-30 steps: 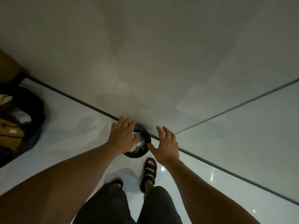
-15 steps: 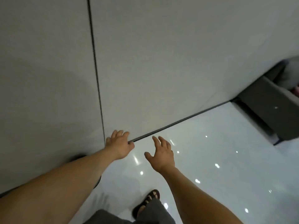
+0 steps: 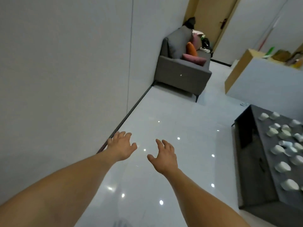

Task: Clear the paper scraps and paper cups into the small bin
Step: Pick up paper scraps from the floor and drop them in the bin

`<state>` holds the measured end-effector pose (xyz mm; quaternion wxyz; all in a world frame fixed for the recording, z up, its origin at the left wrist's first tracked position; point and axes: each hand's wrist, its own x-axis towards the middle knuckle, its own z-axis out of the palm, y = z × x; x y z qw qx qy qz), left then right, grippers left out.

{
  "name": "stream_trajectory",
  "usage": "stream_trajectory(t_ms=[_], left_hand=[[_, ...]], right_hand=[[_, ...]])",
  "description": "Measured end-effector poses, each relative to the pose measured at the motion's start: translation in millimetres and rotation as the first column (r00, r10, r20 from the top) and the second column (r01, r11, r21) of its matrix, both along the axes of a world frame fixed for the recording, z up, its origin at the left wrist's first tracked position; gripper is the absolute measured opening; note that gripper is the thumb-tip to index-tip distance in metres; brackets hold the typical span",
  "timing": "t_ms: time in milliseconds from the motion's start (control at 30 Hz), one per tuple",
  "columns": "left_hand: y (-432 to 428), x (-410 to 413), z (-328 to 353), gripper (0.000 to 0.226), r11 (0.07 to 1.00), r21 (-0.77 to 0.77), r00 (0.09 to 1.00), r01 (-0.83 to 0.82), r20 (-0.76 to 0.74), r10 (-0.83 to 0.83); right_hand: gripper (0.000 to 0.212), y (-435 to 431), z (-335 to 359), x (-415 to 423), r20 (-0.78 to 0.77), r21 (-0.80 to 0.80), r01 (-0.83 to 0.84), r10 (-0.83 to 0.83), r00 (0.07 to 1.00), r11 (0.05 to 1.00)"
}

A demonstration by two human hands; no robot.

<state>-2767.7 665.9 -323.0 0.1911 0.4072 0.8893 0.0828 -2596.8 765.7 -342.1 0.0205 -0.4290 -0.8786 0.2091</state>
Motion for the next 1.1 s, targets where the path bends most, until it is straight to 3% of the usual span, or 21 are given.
stream_trajectory(t_ms=[300,767,1100], left_hand=[[186,78,10,0.063,0.929,0.084,0.932,0.361,0.003,-0.363],[402,-2,10,0.065,0.801,-0.003,0.800,0.599,-0.040,-0.599],[575,37,5,0.065,0.693,-0.024,0.693,0.720,-0.024,-0.721]], right_hand=[[0.078,134,9,76,0.009,-0.002,0.290,-0.290,0.957,0.957],[0.079,285,9,40,0.035,0.027,0.572,-0.572,0.819,0.820],[0.079,433,-3,86,0.081,0.028,0.706,-0.705,0.704,0.708]])
